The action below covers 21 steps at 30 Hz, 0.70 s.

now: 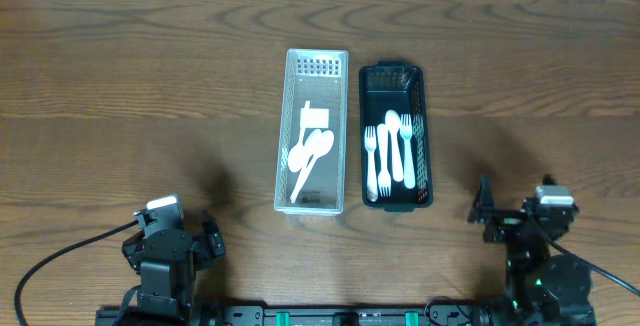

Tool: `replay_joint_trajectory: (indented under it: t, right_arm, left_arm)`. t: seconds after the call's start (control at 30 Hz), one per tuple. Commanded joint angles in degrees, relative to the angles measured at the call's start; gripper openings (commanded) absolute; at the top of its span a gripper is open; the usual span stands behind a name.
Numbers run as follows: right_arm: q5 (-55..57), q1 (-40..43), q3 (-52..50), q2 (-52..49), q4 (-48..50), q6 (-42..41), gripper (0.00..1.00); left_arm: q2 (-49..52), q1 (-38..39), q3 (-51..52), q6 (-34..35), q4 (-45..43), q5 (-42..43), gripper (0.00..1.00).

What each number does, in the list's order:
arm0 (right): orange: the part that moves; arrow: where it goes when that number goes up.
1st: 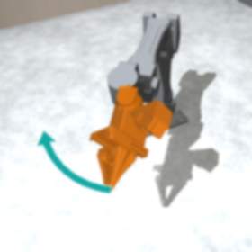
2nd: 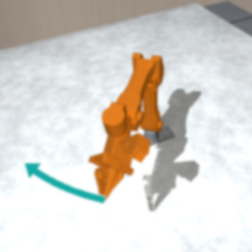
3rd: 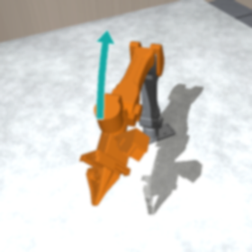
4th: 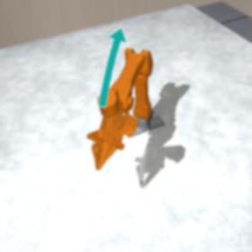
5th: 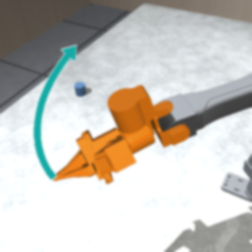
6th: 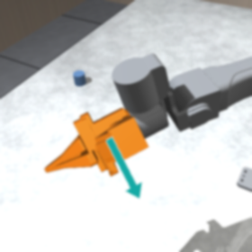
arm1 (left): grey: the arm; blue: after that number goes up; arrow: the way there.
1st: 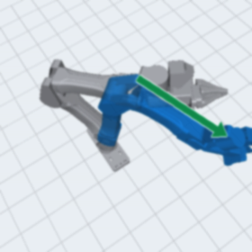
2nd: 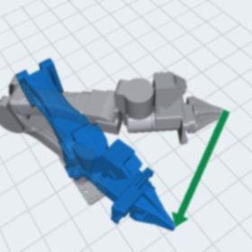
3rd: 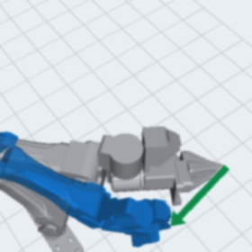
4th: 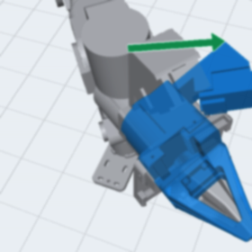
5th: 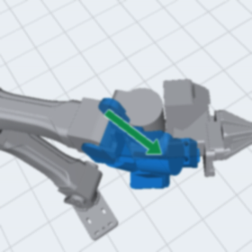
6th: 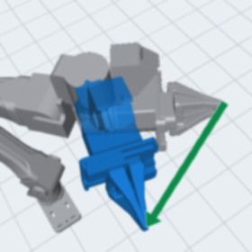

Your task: Pack container

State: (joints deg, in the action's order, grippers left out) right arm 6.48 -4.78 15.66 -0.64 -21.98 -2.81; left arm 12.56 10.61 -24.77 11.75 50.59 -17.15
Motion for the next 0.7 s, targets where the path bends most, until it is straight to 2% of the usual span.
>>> replay_joint_trajectory:
  t: [0.0,0.1,0.17,0.4,0.67]
  right_arm:
    - [-0.74,-0.5,-7.15,0.33,10.64,2.78,0.99]
    - [-0.72,-0.5,-12.68,0.33,23.5,5.38,0.99]
    - [-0.72,-0.5,-15.56,0.33,28.72,6.78,0.99]
    - [-2.86,-0.55,-15.34,0.33,17.99,4.15,0.99]
    - [-2.89,-0.55,-15.34,0.0,18.08,4.15,0.99]
  left_arm:
    - [-0.35,0.13,0.15,-0.57,0.04,-0.96,0.98]
    - [-0.35,0.13,0.15,-0.57,0.04,-0.96,0.98]
    - [-0.35,0.13,0.15,-0.57,0.04,-0.96,0.98]
    - [-0.35,0.13,0.15,-0.57,0.04,-0.94,0.98]
    - [-0.35,0.13,0.15,-0.57,0.04,-0.96,0.98]
